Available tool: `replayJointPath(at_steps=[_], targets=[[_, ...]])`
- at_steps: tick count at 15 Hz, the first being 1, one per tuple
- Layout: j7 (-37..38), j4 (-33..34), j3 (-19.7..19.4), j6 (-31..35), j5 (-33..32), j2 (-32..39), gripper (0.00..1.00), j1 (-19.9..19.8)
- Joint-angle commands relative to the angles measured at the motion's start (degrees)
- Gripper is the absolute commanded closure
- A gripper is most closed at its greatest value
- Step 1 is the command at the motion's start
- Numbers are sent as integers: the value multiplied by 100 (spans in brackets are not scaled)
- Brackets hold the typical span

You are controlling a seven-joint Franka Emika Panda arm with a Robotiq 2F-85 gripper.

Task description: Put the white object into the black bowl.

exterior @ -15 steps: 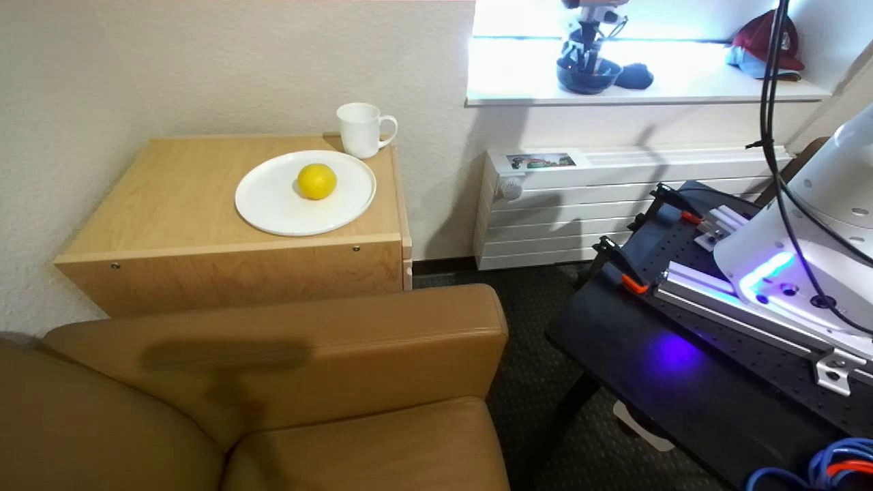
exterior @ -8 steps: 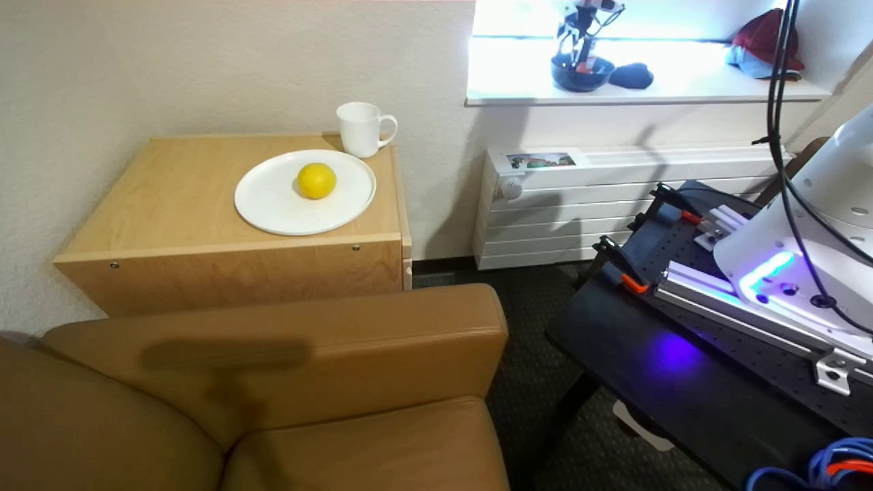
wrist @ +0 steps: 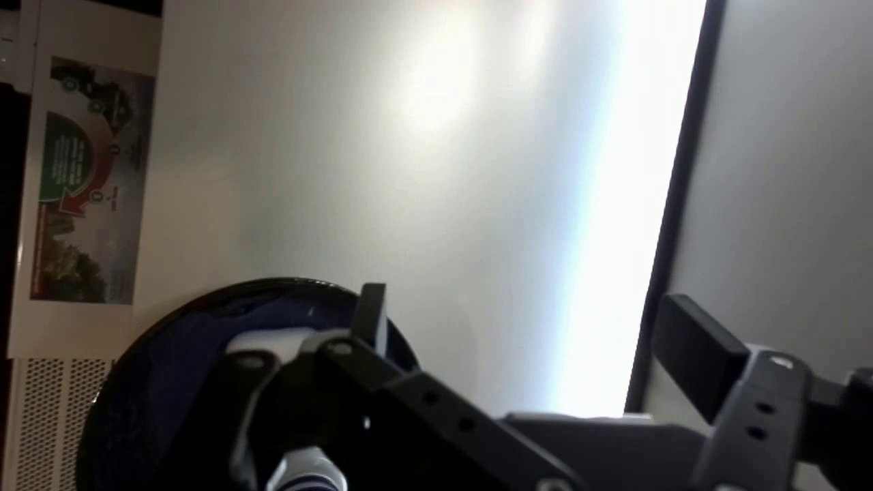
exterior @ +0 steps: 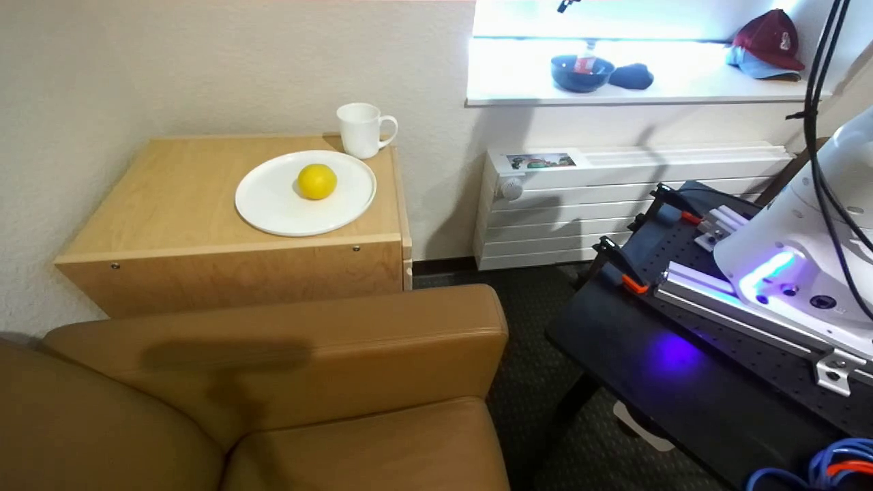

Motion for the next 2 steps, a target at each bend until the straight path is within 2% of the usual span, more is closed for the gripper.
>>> replayJointPath(at_steps=[1, 2], targets=[[-321, -66, 57, -50, 242, -184, 0, -51], [-566, -183, 113, -97, 408, -398, 0, -96]])
